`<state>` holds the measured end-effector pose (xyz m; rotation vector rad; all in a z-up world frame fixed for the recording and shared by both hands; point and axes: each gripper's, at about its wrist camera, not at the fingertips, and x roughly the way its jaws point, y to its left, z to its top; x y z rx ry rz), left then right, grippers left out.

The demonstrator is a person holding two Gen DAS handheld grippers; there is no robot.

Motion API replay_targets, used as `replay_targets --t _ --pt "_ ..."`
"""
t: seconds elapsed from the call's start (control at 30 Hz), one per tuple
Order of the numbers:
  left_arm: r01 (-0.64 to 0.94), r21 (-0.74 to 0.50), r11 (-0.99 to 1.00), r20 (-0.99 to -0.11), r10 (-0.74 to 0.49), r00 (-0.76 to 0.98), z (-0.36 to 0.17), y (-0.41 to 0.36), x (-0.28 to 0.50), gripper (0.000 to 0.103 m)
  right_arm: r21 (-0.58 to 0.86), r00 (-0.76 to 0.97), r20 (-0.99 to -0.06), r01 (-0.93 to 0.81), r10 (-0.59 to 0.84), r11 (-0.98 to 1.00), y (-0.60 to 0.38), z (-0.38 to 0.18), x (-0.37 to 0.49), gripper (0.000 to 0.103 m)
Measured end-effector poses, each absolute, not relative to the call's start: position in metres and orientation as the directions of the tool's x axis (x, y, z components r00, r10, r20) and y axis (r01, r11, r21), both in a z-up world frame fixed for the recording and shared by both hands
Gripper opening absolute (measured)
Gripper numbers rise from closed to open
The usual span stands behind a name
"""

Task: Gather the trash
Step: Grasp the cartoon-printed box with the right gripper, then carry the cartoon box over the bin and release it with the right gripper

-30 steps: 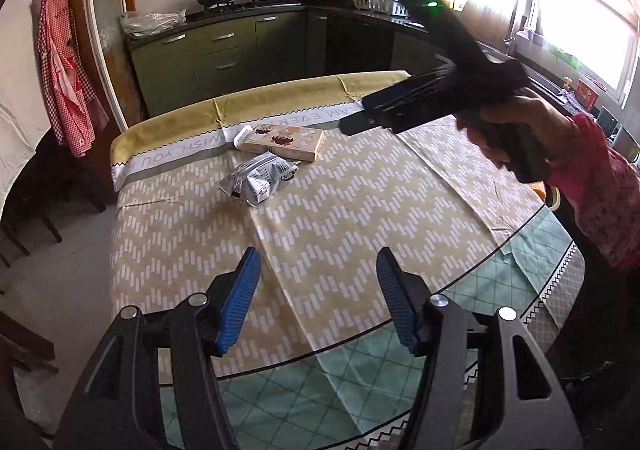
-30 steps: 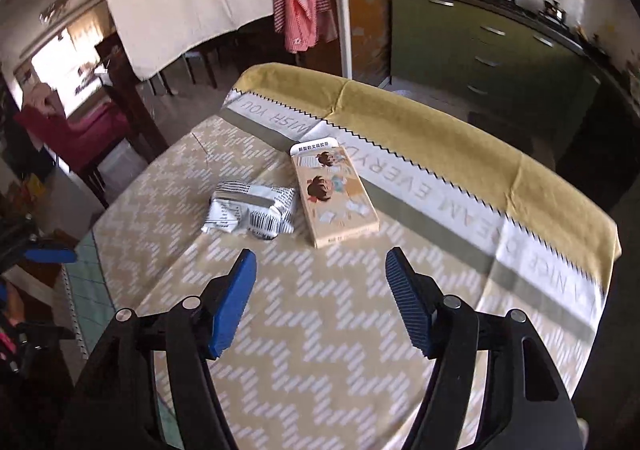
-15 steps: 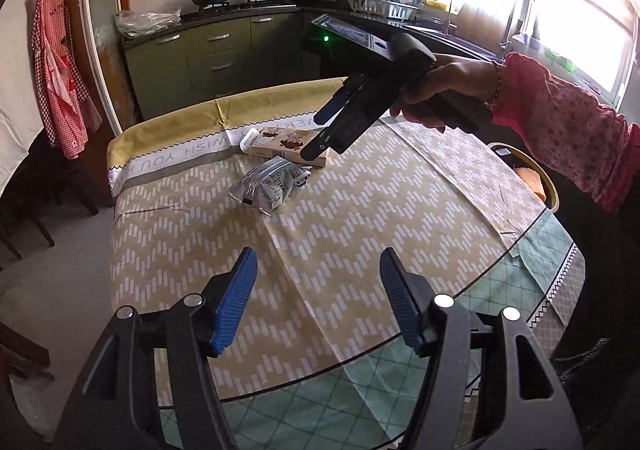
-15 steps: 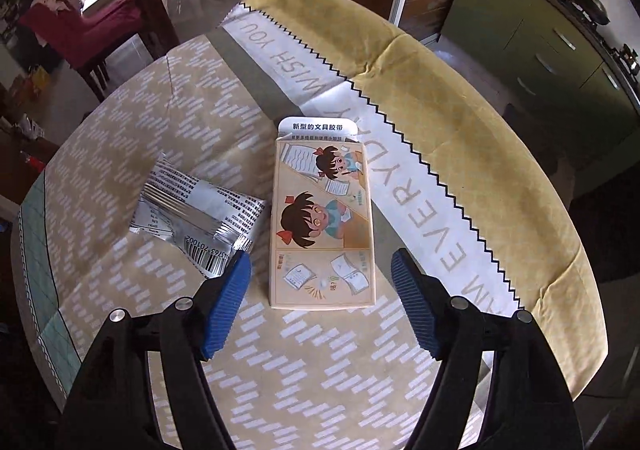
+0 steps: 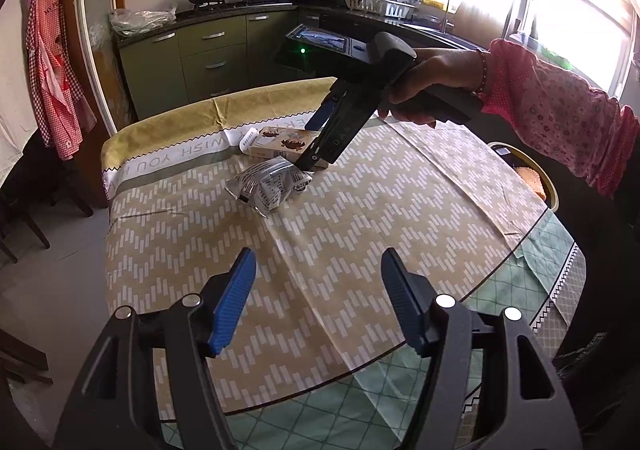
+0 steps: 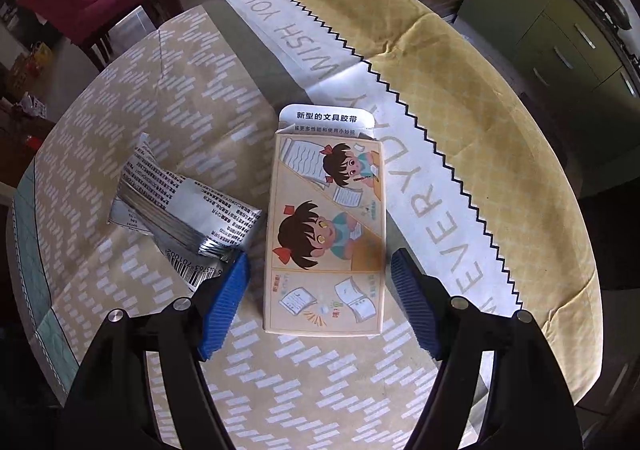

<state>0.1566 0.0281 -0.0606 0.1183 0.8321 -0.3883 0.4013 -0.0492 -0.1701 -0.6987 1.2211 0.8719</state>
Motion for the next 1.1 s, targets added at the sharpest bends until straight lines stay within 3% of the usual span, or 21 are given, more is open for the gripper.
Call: replay_targets --t 0.13,0.23,0.7,1.1 --pt "0.382 -0.052 0.923 -0.74 -0.293 0.605 -0.062 0.029 0.158 0.063 0.027 0.084 -0.978 -0.855 0.19 0.517 -0.047 -0.173 0.407 0.069" --pt "0.382 -0.053 0.923 -0.744 -0.292 0.601 -0.063 0.028 0.16 0.063 0.028 0.087 -0.977 -0.852 0.194 0.523 -0.05 -0.17 0.405 0.057" --pt "0.403 -0.029 0.915 -0.753 -0.285 0.593 -0.059 0.009 0.157 0.063 -0.058 0.212 -0.957 -0.809 0.198 0.585 -0.097 -0.158 0.363 0.057" --pt "0.485 0.014 0.875 -0.741 -0.316 0.592 -0.042 -0.042 0.135 0.063 -0.088 0.293 -0.938 -0.722 0.188 0.687 -0.2 -0.129 0.293 0.057"
